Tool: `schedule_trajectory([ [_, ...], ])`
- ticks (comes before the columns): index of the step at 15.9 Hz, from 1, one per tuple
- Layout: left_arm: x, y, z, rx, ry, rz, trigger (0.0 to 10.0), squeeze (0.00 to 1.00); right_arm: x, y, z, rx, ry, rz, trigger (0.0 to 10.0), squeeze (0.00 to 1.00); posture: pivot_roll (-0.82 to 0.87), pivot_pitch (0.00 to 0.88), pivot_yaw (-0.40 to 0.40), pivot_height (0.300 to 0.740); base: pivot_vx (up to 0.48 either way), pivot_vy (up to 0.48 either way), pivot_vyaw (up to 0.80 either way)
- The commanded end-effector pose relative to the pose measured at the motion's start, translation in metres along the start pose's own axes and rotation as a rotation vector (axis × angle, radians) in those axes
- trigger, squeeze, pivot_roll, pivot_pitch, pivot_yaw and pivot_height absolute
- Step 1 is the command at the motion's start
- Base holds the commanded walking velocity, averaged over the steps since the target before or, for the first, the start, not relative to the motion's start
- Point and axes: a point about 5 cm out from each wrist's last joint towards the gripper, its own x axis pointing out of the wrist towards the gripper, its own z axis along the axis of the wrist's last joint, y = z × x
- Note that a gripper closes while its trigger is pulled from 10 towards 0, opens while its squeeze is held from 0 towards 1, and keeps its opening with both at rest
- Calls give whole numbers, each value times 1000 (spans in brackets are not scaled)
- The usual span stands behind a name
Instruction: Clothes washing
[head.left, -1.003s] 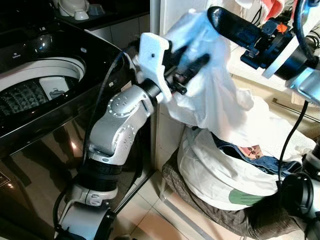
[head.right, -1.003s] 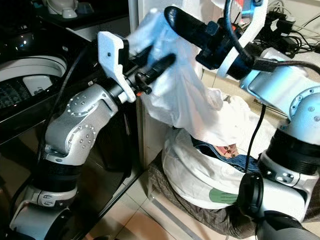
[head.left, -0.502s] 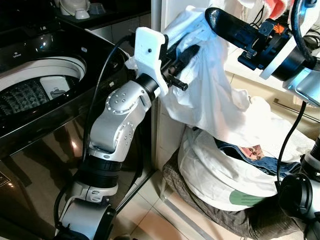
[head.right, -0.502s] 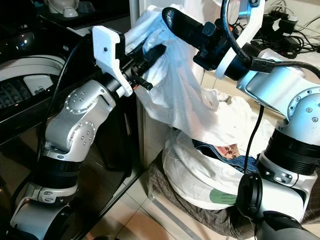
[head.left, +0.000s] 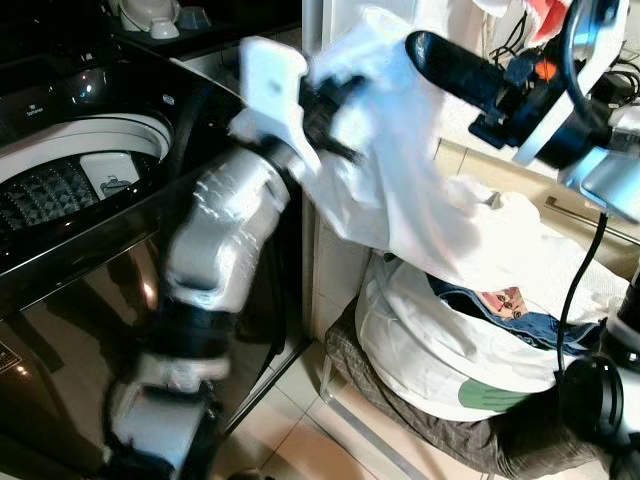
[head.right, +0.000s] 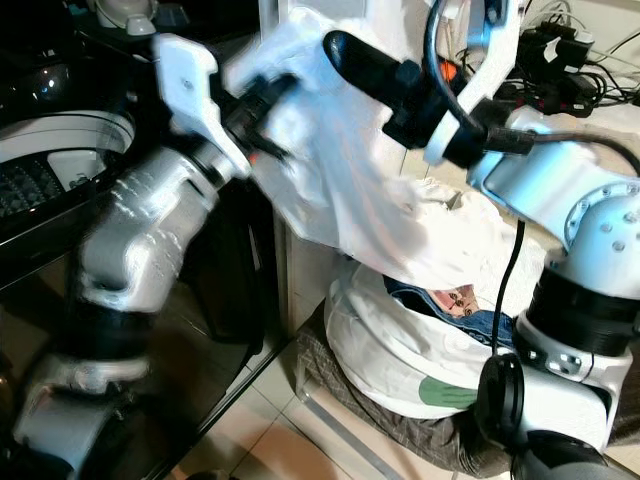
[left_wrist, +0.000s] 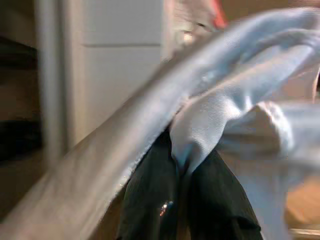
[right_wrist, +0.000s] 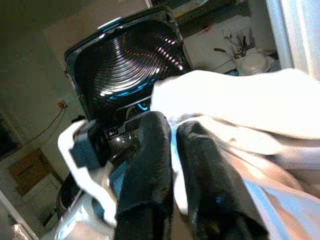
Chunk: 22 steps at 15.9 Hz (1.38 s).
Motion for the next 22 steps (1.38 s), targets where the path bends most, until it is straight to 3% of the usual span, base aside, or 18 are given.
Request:
schedule_trajectory([
  [1, 4, 11, 11, 54, -38, 43, 0, 0, -2, 3, 3, -41, -7, -11, 10000, 1000, -20, 0, -5, 740, 0, 0, 0],
  [2, 8, 40, 28, 158, -61, 112, 0, 0, -6, -7, -3, -92, 39, -122, 10000, 0, -19, 0, -3, 740, 0, 0, 0],
  [4, 16, 86, 68, 348, -104, 230, 0, 0, -12, -16, -11, -143, 82, -205, 10000, 0, -12, 0, 3, 740, 0, 0, 0],
  [5, 19, 119, 118, 563, -148, 338, 0, 0, -15, -18, -17, -175, 102, -225, 10000, 0, -6, 0, 7, 740, 0, 0, 0],
  [7, 17, 134, 204, 1010, -228, 538, 0, 0, -16, -14, -22, -203, 114, -206, 10000, 0, -2, 0, 22, 740, 0, 0, 0],
  [8, 15, 131, 237, 1137, -285, 620, 0, 0, -16, -13, -23, -213, 114, -202, 10000, 0, -3, 0, 26, 740, 0, 0, 0],
  [9, 16, 128, 247, 1217, -287, 639, 0, 0, -16, -13, -24, -224, 112, -205, 10000, 0, -2, 0, 31, 740, 0, 0, 0],
  [10, 20, 131, 238, 1221, -212, 609, 0, 0, -17, -13, -27, -233, 116, -210, 10000, 0, -4, 0, 39, 740, 0, 0, 0],
  [12, 27, 145, 188, 1065, 18, 504, 0, 0, -16, -13, -36, -248, 139, -214, 10000, 0, -3, 0, 40, 740, 0, 0, 0],
  [13, 27, 153, 150, 971, 165, 457, 10000, 0, -14, -12, -41, -261, 162, -211, 10000, 0, -4, 0, 39, 740, 0, 0, 0],
  [14, 22, 158, 103, 867, 338, 387, 10000, 0, -11, -10, -49, -277, 196, -205, 10000, 0, -10, 0, 37, 740, 0, 0, 0],
  [16, 3, 164, 38, 749, 611, 325, 10000, 0, -6, -6, -61, -296, 258, -186, 10000, 0, -11, 0, 31, 740, 0, 0, 0],
  [18, -9, 166, 16, 690, 751, 283, 10000, 0, -4, -4, -67, -303, 282, -173, 10000, 0, -13, 0, 29, 740, 0, 0, 0],
  [19, -14, 168, 12, 688, 805, 264, 10000, 1000, -4, -3, -68, -307, 288, -167, 10000, 0, -13, 0, 28, 740, 0, 0, 0],
  [22, -32, 181, 14, 709, 937, 238, 10000, 1000, -5, -2, -73, -316, 310, -153, 10000, 0, -6, 0, 23, 740, 0, 0, 0],
])
